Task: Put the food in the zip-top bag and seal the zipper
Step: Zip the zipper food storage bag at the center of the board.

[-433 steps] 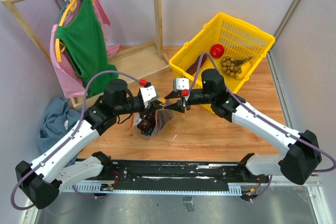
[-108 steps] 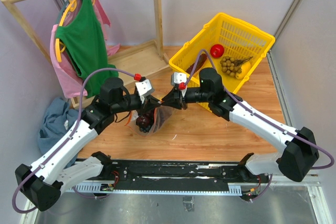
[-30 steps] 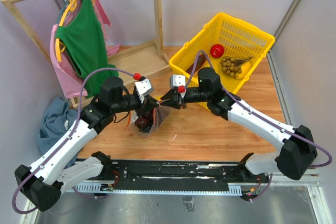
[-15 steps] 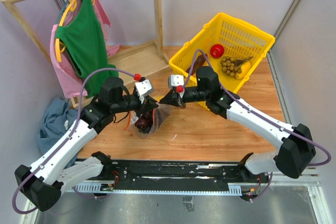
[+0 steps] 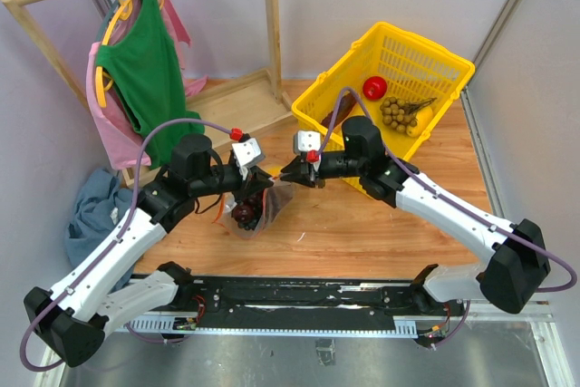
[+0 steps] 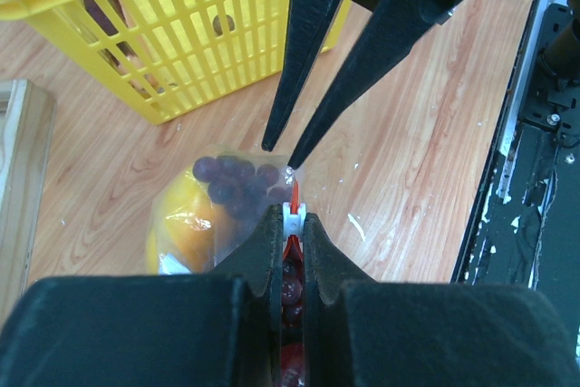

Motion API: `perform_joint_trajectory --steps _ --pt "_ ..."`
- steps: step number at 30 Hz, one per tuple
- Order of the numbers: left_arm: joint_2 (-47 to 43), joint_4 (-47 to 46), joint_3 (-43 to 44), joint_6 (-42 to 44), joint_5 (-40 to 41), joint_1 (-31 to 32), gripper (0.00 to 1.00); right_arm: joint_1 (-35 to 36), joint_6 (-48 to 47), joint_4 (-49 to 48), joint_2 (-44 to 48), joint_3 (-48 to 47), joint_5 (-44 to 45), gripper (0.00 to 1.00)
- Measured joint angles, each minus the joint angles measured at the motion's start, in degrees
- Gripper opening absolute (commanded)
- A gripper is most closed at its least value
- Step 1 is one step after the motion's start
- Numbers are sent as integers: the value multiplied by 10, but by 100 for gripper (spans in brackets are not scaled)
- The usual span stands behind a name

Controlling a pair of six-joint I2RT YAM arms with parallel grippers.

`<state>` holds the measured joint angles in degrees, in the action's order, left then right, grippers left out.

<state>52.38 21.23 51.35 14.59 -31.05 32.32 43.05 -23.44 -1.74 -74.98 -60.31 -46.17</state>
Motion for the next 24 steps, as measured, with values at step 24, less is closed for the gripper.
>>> perform_joint_trajectory --steps 24 --pt "26 26 31 -3 -26 0 2 8 9 5 -31 -8 -17 1"
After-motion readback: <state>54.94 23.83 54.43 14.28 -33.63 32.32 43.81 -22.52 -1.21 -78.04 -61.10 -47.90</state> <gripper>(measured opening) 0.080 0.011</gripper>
